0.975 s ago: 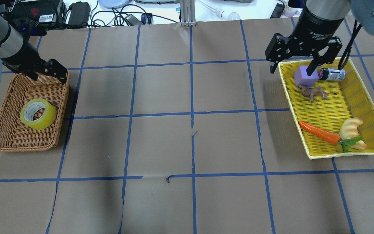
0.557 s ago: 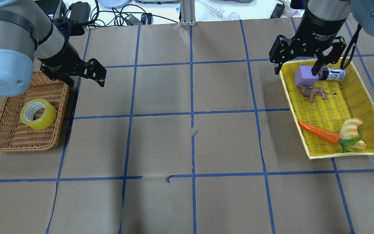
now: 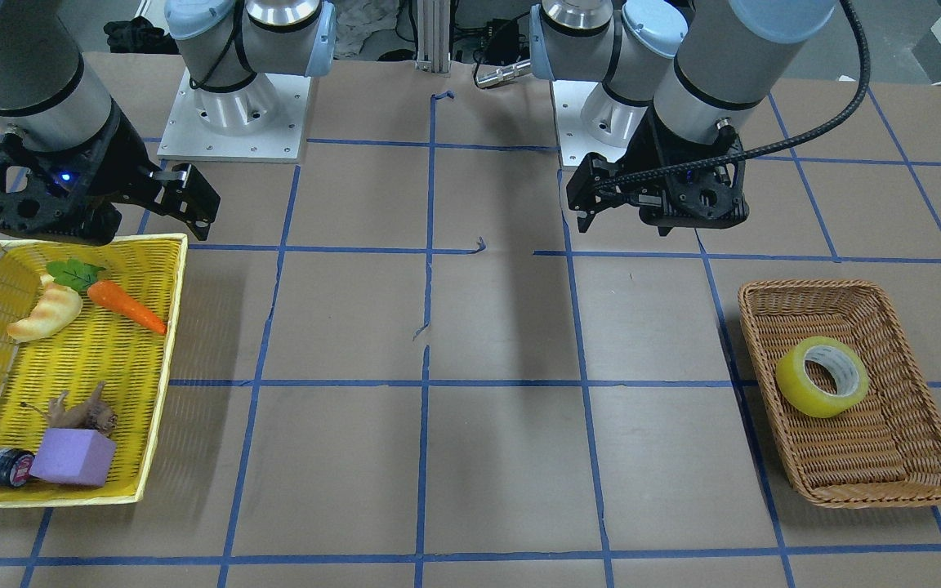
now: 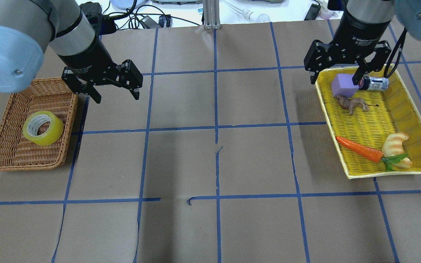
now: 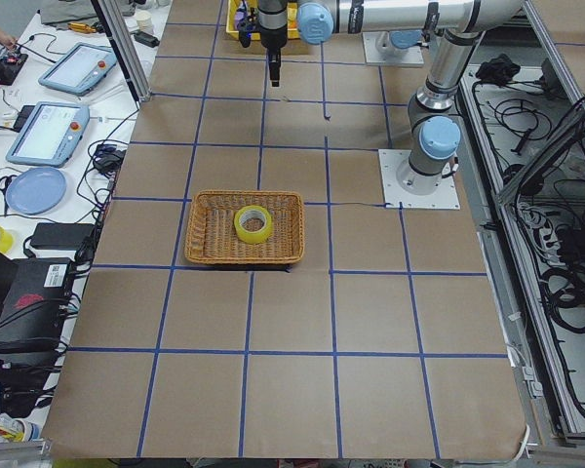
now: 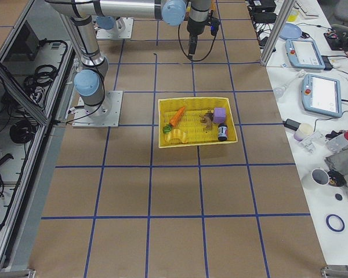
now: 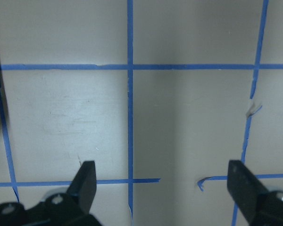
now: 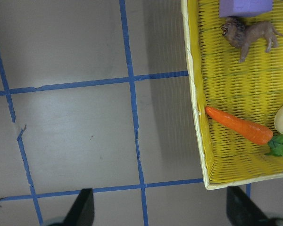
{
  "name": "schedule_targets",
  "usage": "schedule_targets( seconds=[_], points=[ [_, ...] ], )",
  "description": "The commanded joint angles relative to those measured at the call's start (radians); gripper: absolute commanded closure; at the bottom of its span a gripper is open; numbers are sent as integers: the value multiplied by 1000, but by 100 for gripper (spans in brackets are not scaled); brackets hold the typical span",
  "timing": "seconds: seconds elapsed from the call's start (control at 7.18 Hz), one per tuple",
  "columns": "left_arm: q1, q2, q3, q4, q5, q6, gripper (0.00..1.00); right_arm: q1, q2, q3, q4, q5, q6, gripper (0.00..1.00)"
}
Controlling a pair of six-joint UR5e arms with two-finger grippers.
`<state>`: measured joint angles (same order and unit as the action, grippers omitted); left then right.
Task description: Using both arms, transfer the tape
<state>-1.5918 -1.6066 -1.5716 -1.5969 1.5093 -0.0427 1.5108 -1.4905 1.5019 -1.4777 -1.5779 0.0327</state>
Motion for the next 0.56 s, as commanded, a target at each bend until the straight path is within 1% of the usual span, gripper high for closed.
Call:
schedule_targets(
  seconds=[0.0, 0.42],
  points=[
    [0, -6, 28, -52, 40, 9, 0, 0, -2, 0, 1, 1, 3, 0],
    [0, -9, 28, -51, 45, 9, 0, 0, -4, 0, 1, -1, 9, 0]
  ],
)
